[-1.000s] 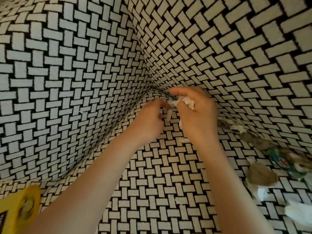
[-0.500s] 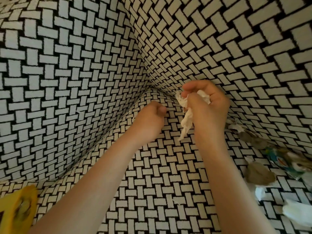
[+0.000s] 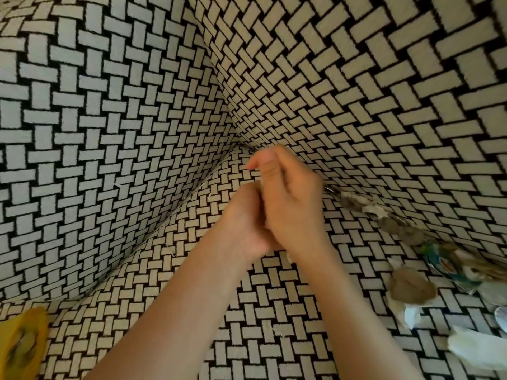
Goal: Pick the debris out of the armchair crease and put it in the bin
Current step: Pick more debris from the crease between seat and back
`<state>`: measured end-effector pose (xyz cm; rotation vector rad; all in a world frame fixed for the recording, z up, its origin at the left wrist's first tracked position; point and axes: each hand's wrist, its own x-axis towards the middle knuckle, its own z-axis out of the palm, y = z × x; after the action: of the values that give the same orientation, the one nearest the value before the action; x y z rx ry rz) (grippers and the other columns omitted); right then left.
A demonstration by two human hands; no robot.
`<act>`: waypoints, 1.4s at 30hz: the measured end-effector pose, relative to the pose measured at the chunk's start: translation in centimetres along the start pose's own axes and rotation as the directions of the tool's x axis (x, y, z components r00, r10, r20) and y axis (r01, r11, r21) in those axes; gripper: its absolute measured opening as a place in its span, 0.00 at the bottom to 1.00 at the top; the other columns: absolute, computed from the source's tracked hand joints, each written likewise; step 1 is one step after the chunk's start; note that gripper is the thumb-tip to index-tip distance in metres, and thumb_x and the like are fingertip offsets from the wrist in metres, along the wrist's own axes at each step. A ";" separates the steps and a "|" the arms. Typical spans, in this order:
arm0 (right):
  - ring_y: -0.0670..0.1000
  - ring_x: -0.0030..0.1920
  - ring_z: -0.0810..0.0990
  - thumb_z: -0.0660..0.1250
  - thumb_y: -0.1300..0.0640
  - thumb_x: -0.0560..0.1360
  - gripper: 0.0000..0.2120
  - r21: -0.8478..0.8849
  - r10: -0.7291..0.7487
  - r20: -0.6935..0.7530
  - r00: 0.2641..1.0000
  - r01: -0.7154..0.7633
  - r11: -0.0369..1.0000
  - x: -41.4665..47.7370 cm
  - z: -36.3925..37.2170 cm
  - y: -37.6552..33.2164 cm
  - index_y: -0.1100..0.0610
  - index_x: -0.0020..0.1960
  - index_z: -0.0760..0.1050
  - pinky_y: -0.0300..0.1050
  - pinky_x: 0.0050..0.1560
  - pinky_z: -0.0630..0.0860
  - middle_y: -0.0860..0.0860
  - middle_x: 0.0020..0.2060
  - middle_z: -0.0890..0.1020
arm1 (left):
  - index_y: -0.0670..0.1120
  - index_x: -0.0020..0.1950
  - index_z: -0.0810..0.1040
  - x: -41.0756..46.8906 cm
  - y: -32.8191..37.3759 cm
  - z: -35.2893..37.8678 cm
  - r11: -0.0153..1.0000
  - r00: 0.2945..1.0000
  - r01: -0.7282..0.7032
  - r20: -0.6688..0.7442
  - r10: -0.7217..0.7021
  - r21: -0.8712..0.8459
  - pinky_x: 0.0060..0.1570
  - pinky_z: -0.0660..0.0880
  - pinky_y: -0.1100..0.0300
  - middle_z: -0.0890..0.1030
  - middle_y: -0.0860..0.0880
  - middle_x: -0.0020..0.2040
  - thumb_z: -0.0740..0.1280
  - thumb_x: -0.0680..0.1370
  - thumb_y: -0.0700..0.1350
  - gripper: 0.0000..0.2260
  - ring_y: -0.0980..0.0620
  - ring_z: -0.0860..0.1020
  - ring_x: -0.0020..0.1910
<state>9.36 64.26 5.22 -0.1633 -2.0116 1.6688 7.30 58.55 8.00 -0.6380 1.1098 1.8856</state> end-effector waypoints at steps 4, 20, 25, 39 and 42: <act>0.52 0.37 0.79 0.47 0.52 0.80 0.19 -0.368 -0.013 0.238 0.971 0.103 0.924 -0.4 1.0 0.3 0.57 0.55 0.75 0.53 0.55 0.71 0.51 0.34 0.81 | 0.43 0.34 0.73 0.1 0.1 -0.2 0.977 0.979 -0.191 -0.095 0.182 -0.092 0.24 0.74 0.68 0.76 0.48 0.23 0.54 0.80 0.46 0.18 0.54 0.77 0.21; 0.52 0.57 0.73 0.42 0.44 0.77 0.26 -0.551 0.166 0.023 0.986 -0.126 0.825 0.5 -0.9 -0.5 0.55 0.59 0.73 0.45 0.53 0.70 0.52 0.56 0.76 | 0.46 0.31 0.68 2.2 2.0 -1.4 0.861 0.856 -0.283 -0.292 0.426 0.423 0.20 0.64 0.69 0.69 0.49 0.26 0.63 0.75 0.40 0.12 0.53 0.68 0.21; 0.52 0.61 0.72 0.53 0.59 0.78 0.19 -0.705 0.370 0.126 0.921 -0.179 0.687 1.2 -4.5 -1.6 0.55 0.69 0.64 0.43 0.55 0.69 0.52 0.63 0.74 | 0.49 0.50 0.80 3.1 1.8 -1.6 0.046 0.617 -0.232 0.110 0.779 0.972 0.34 0.70 0.71 0.79 0.52 0.37 0.71 0.71 0.53 0.11 0.55 0.77 0.39; 0.51 0.60 0.71 0.54 0.60 0.78 0.15 -0.813 0.583 0.147 0.799 -0.238 0.531 1.7 -3.6 0.3 0.58 0.64 0.65 0.39 0.56 0.67 0.53 0.60 0.73 | 0.47 0.73 0.61 8.7 5.6 3.6 -0.696 0.978 -0.022 0.159 0.133 0.718 0.67 0.66 0.54 0.69 0.46 0.69 0.59 0.74 0.64 0.33 0.46 0.69 0.65; 0.53 0.62 0.69 0.54 0.59 0.78 0.14 -0.878 0.595 0.118 0.795 -0.196 0.436 1.8 -3.1 1.0 0.58 0.62 0.67 0.44 0.62 0.63 0.53 0.61 0.73 | 0.47 0.69 0.69 8.2 5.9 3.2 -0.651 0.970 -0.092 0.215 0.111 0.754 0.63 0.69 0.57 0.74 0.47 0.64 0.62 0.75 0.60 0.27 0.48 0.72 0.61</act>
<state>8.98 67.93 5.13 -0.7522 -3.2059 0.7805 -2.07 63.16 6.03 0.8451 2.3633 -0.0918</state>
